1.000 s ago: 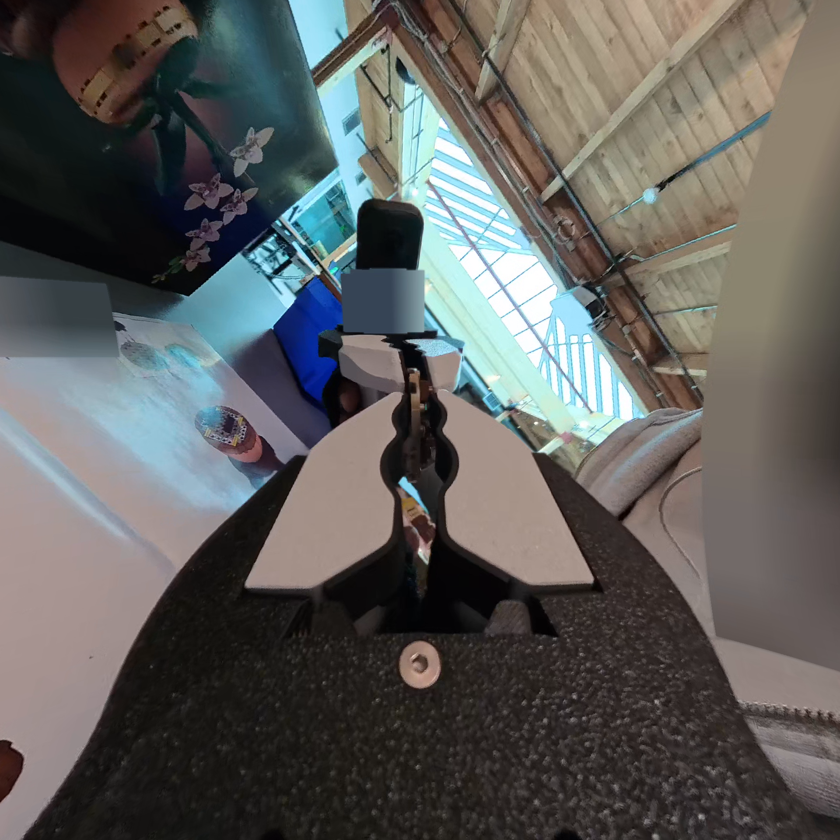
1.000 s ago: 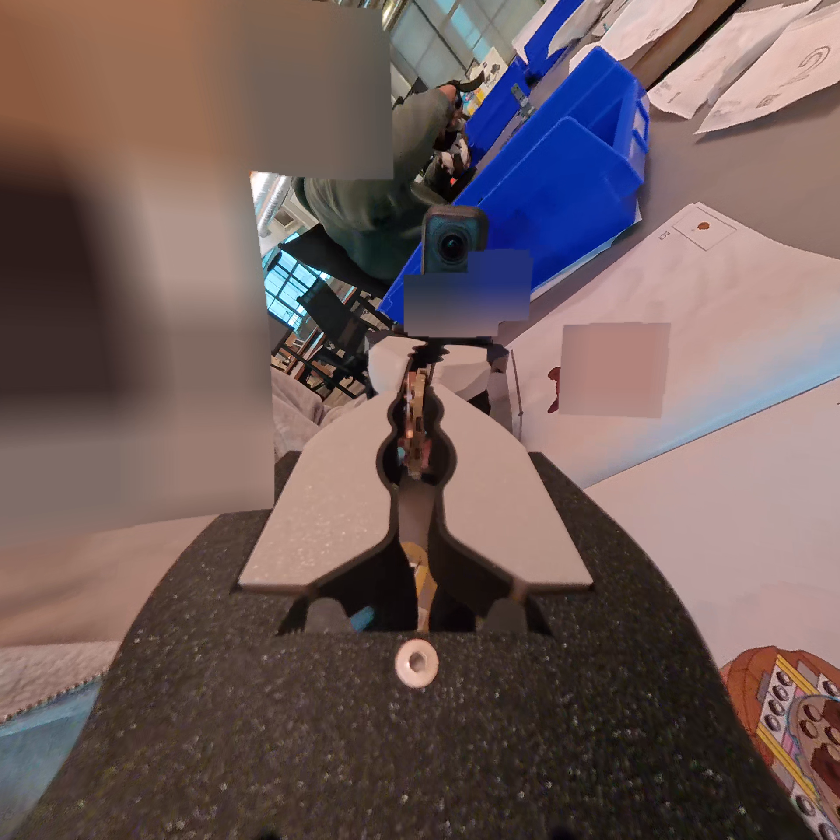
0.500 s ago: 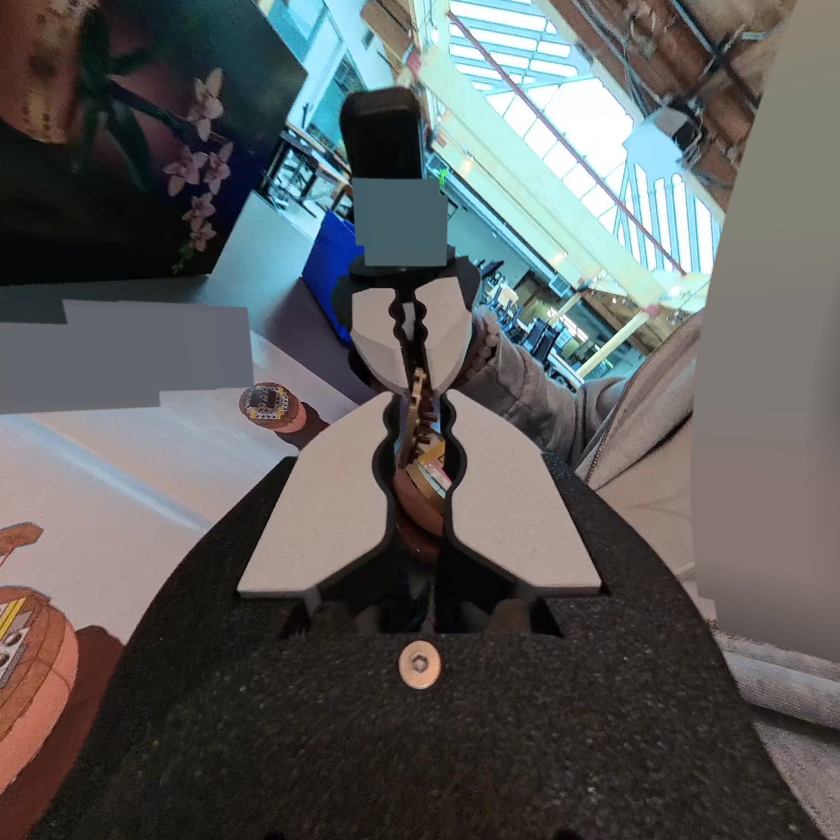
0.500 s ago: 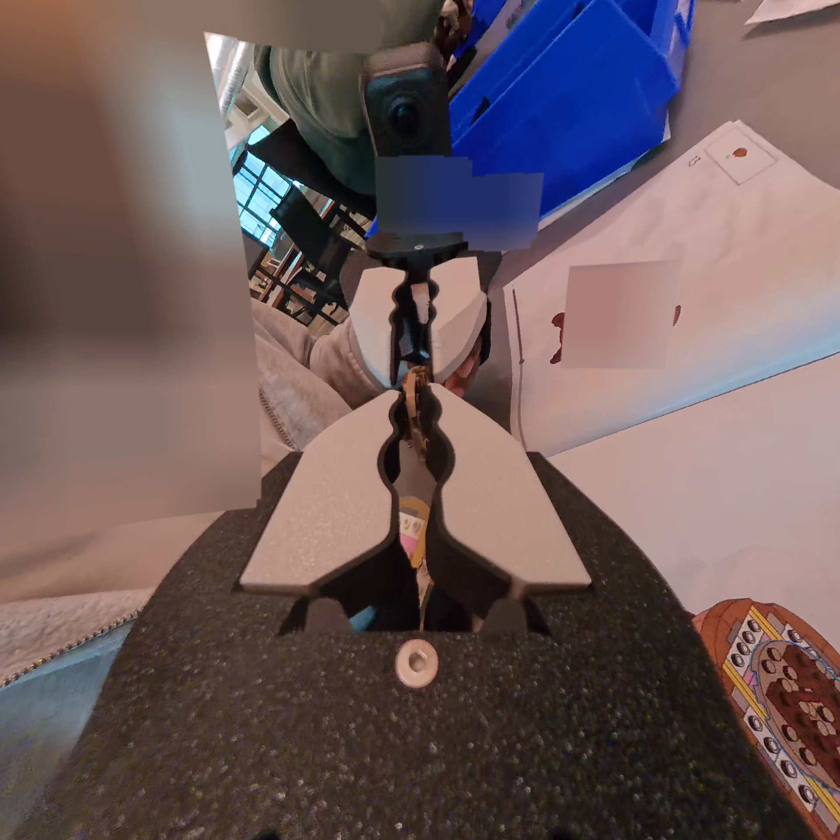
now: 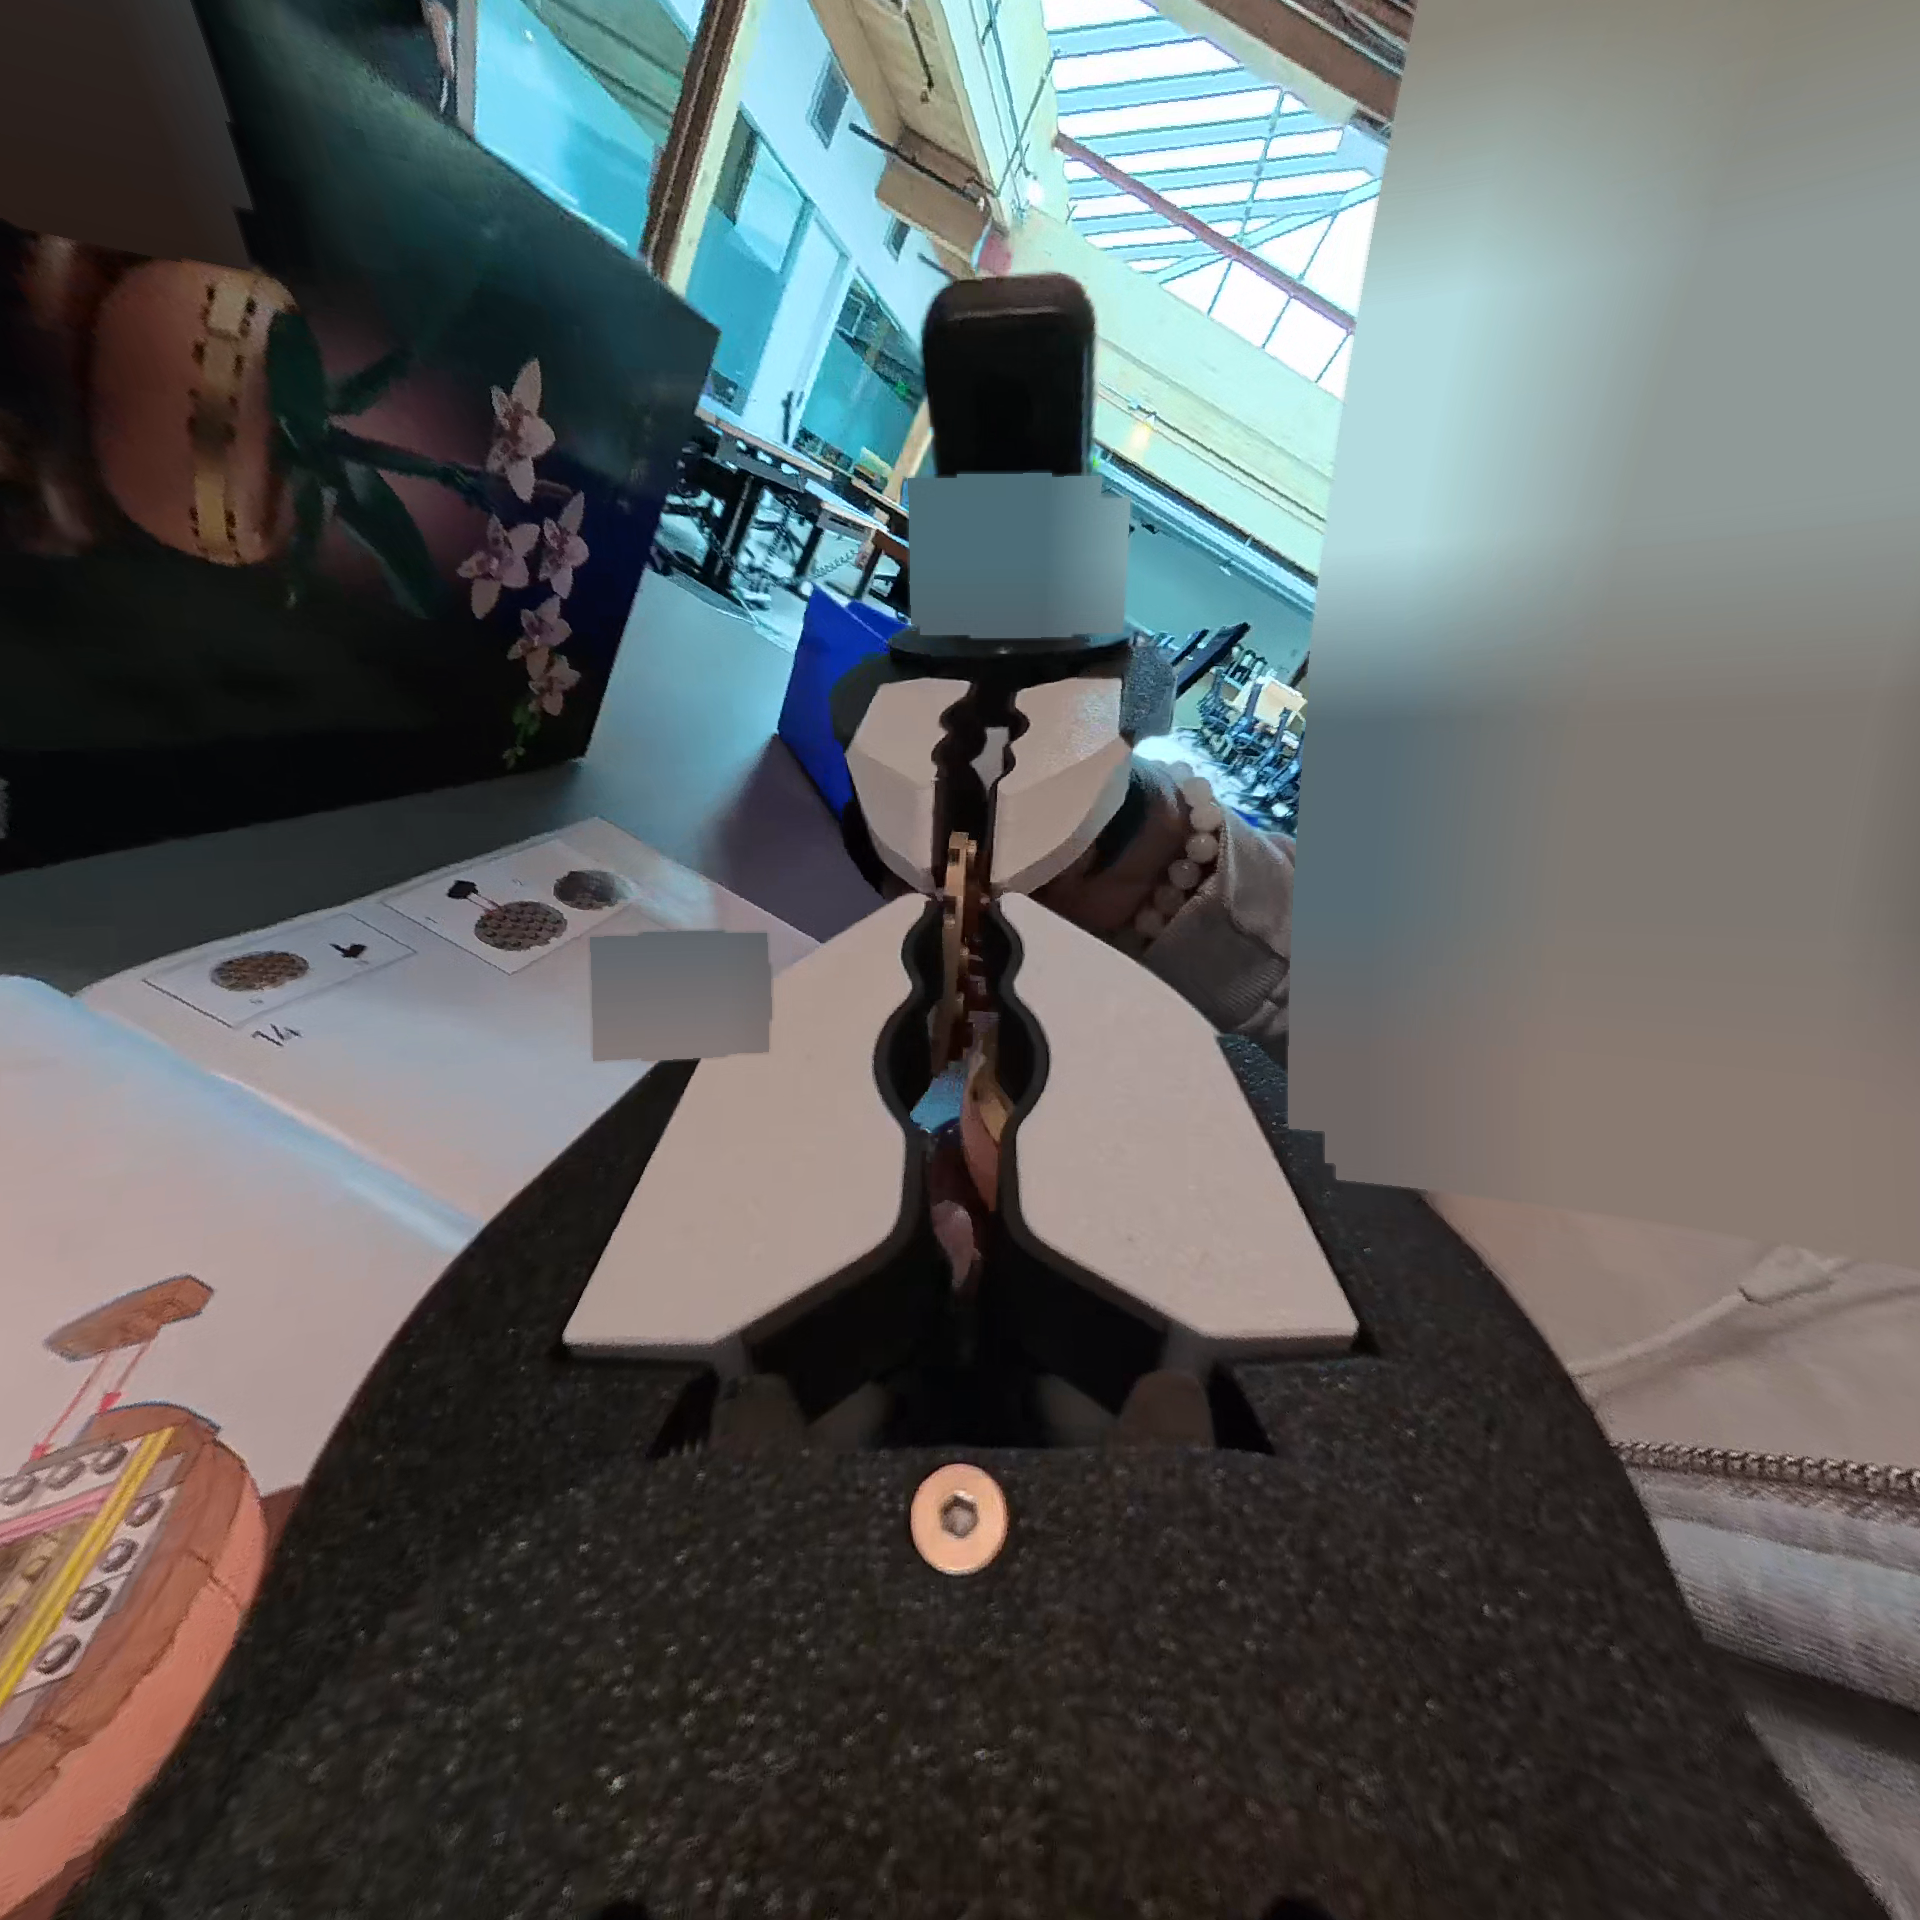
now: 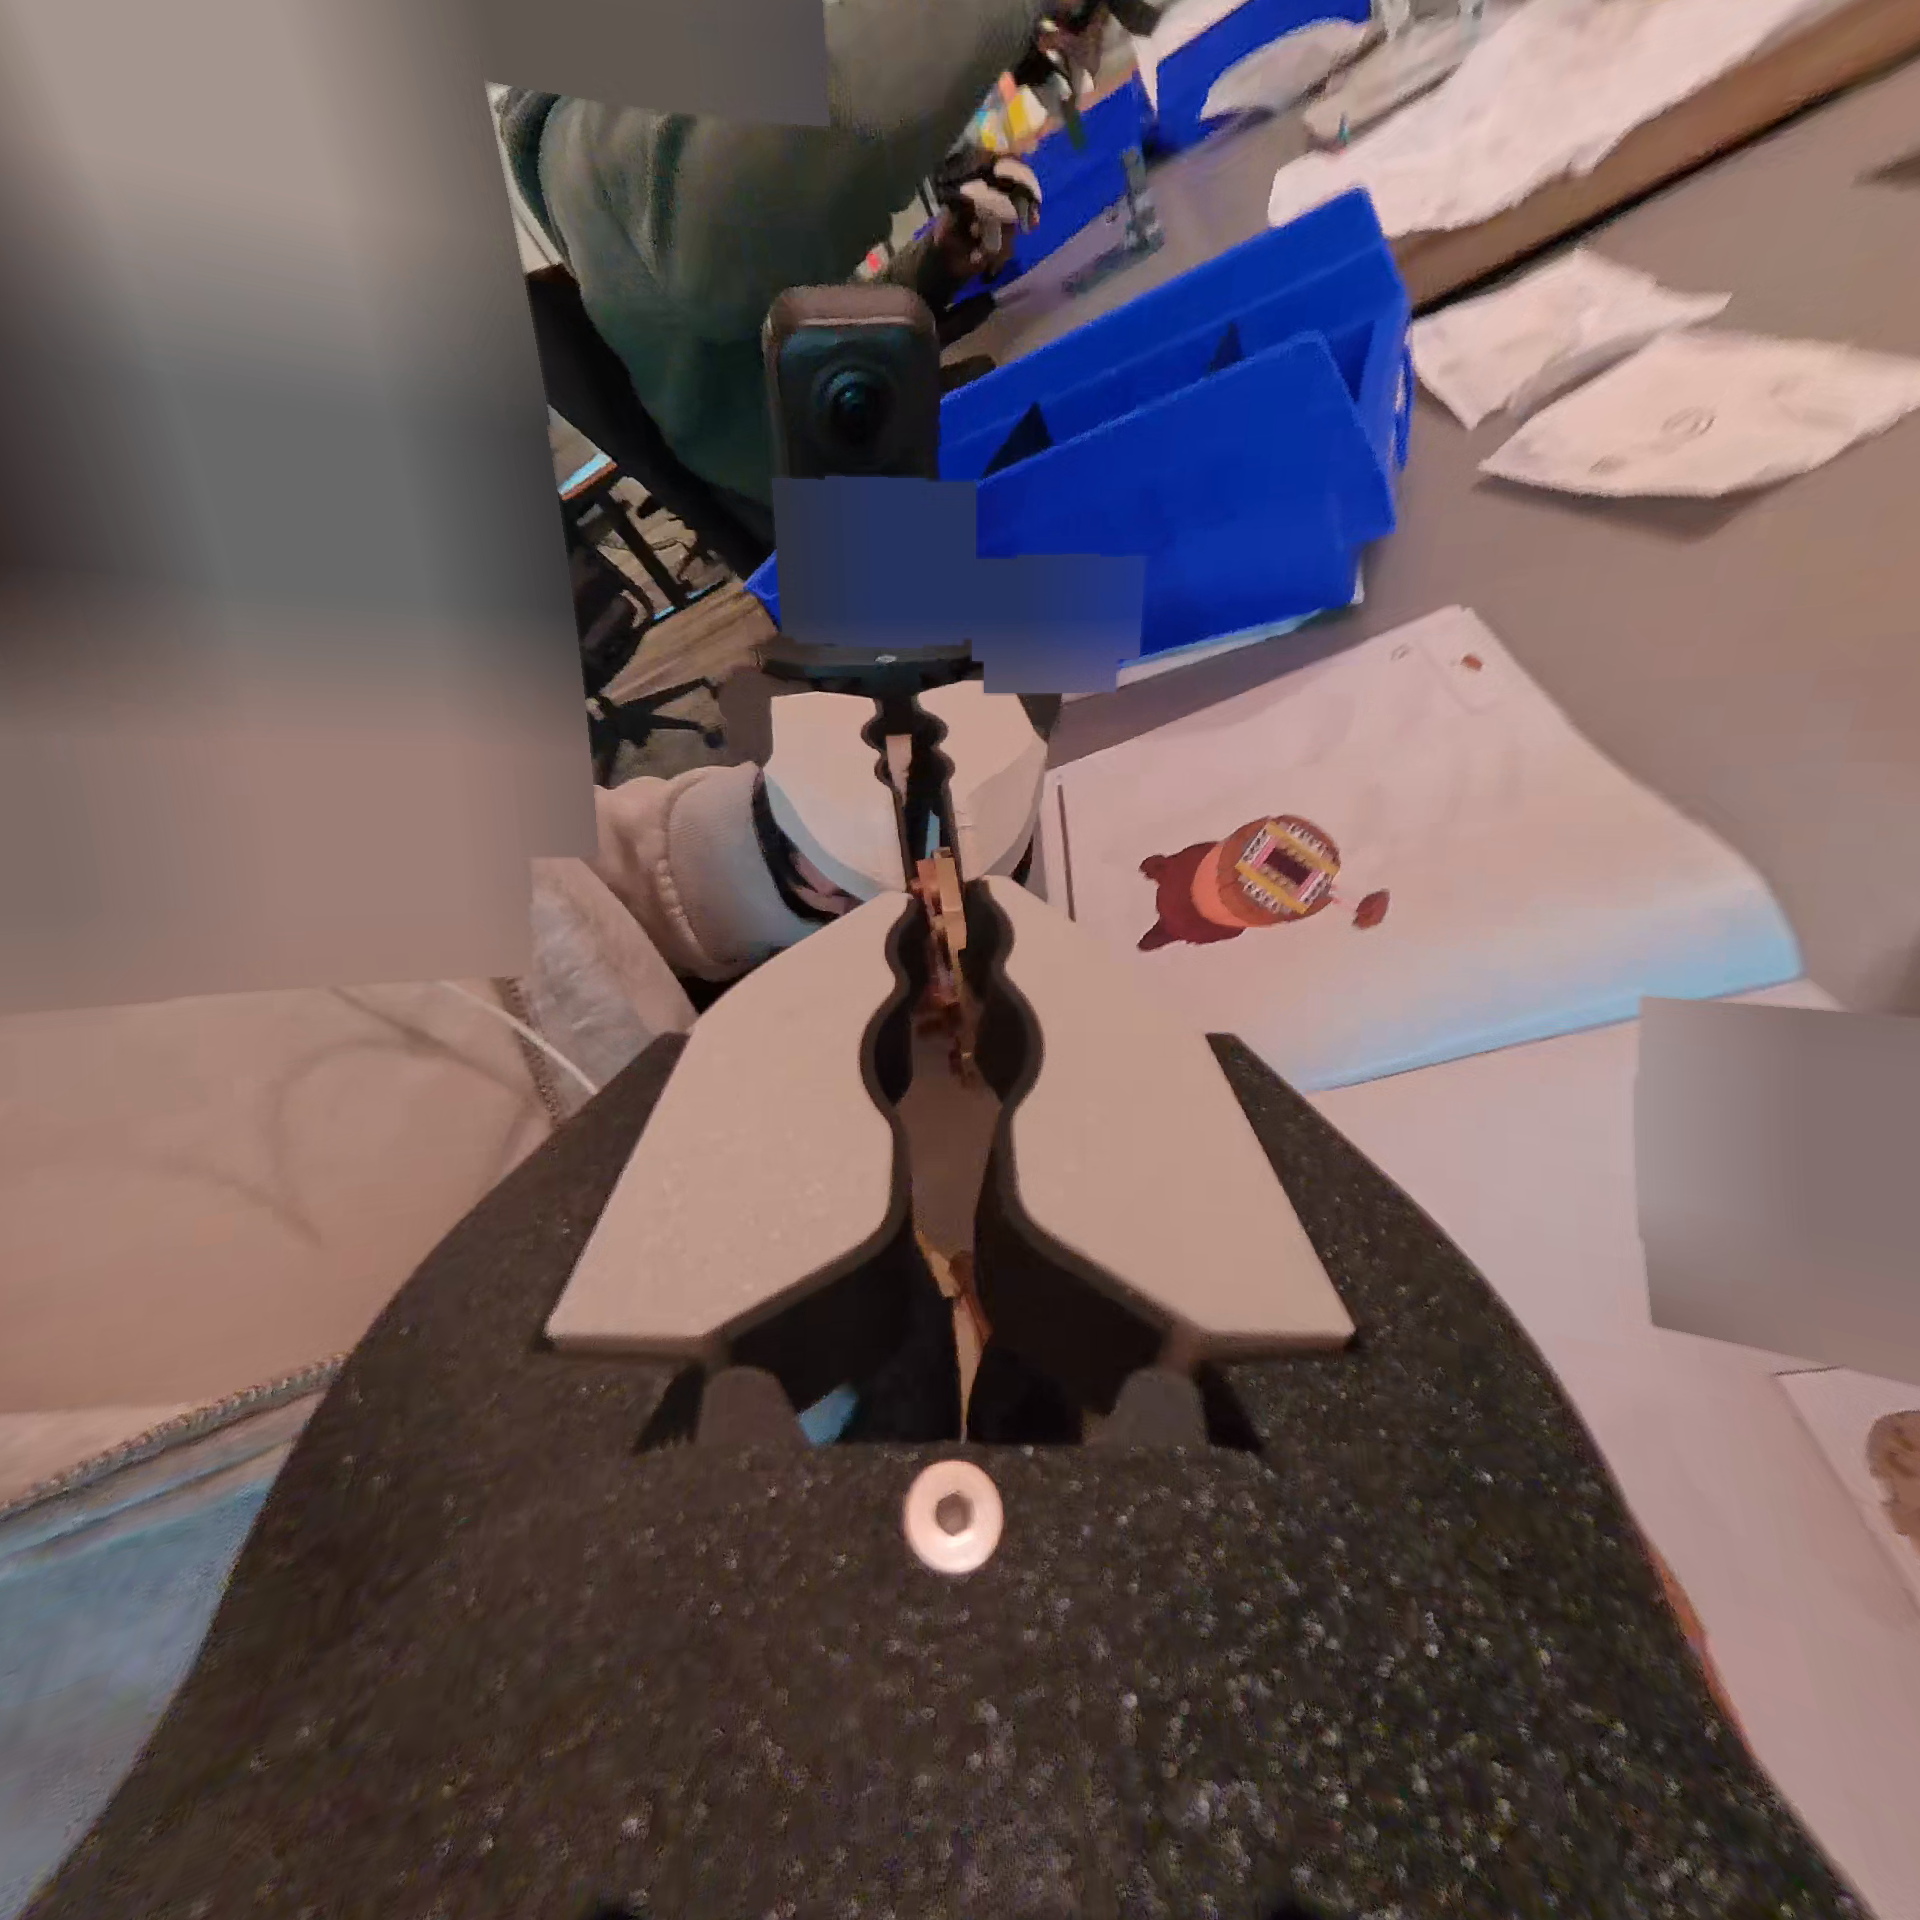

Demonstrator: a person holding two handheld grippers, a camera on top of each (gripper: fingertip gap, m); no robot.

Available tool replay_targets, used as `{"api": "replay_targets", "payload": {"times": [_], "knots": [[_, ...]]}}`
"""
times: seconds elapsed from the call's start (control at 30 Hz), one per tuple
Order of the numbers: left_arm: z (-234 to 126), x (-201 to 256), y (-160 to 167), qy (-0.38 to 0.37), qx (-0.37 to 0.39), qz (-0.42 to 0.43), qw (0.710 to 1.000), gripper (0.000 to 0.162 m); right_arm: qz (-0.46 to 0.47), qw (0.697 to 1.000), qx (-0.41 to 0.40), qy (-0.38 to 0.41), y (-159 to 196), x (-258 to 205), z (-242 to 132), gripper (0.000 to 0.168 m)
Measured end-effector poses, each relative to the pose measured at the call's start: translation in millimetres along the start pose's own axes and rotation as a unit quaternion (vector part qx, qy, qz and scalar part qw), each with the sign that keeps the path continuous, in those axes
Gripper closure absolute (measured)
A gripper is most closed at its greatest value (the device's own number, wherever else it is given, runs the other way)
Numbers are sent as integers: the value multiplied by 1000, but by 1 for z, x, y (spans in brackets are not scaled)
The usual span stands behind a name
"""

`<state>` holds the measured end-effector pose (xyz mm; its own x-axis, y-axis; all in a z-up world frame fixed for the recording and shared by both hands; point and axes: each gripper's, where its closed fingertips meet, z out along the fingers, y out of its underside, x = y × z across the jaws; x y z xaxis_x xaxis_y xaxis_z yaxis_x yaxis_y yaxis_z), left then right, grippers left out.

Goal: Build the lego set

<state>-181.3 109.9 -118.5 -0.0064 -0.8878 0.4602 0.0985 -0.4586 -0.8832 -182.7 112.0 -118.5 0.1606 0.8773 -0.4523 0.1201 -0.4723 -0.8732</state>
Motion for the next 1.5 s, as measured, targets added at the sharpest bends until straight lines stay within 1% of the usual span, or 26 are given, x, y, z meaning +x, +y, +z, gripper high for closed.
{"api": "replay_targets", "payload": {"times": [0.1, 0.17, 0.2, 0.23, 0.27, 0.33, 0.47, 0.57, 0.7, 0.73, 0.77, 0.83, 0.93, 1.0, 1.03, 1.13, 1.17, 1.2, 1.23, 1.27, 1.33, 1.47, 1.5], "knots": [[-1, 9, -6, 23, 11, 20, 999, 156, -57, 998, 19, -7, -7, -11, -1, 161], [-1, 17, -11, 53, 31, -3, 998, 156, -94, 995, 43, -11, -14, -18, -3, 159], [-1, 18, -15, 65, 48, -27, 996, 156, -101, 993, 52, -15, -17, -20, -3, 151], [-2, 18, -20, 76, 71, -57, 993, 156, -99, 993, 59, -18, -19, -22, -4, 140], [-4, 16, -25, 88, 95, -91, 987, 156, -90, 994, 65, -18, -20, -21, -5, 136], [-6, 11, -30, 105, 126, -147, 975, 156, -63, 995, 76, -16, -23, -20, -6, 141], [-3, 13, -25, 107, 131, -172, 970, 156, 16, 995, 97, -35, -25, -16, -7, 148], [-2, 13, -22, 96, 122, -164, 974, 156, 52, 993, 99, -37, -23, -12, -7, 152], [0, 12, -16, 75, 92, -129, 984, 157, 65, 994, 78, -34, -16, -12, -5, 149], [1, 13, -14, 70, 84, -116, 987, 157, 60, 995, 69, -30, -14, -11, -4, 151], [2, 14, -13, 65, 79, -104, 989, 157, 47, 997, 58, -22, -11, -10, -4, 156], [3, 15, -11, 54, 65, -73, 994, 157, 29, 998, 50, -23, -9, -13, -6, 159], [5, 18, -9, 46, 43, -36, 997, 156, -9, 999, 45, -19, -7, -17, -8, 161], [5, 20, -8, 49, 37, -37, 997, 156, -9, 999, 48, -20, -6, -17, -8, 161], [5, 19, -8, 50, 39, -43, 997, 156, 6, 998, 54, -27, -6, -16, -9, 161], [7, 8, -7, 40, 33, -79, 996, 155, 91, 992, 83, -35, -4, -3, -9, 161], [5, 4, -5, 39, 19, -93, 995, 145, 125, 986, 104, -33, -7, 3, -10, 161], [3, 3, -4, 46, 7, -107, 993, 127, 159, 978, 131, -37, -10, 8, -14, 161], [0, 2, -3, 50, 1, -120, 992, 121, 193, 967, 160, -40, -14, 13, -18, 162], [-2, 1, -3, 52, 3, -126, 991, 124, 219, 956, 188, -46, -18, 17, -21, 161], [-3, 1, -2, 49, 15, -131, 990, 129, 255, 941, 218, -43, -18, 25, -23, 161], [8, -3, 3, 32, 21, -147, 988, 133, 285, 925, 247, -45, -20, 25, -18, 161], [11, -3, 1, 32, 32, -149, 988, 140, 288, 923, 249, -48, -21, 24, -17, 161]]}}
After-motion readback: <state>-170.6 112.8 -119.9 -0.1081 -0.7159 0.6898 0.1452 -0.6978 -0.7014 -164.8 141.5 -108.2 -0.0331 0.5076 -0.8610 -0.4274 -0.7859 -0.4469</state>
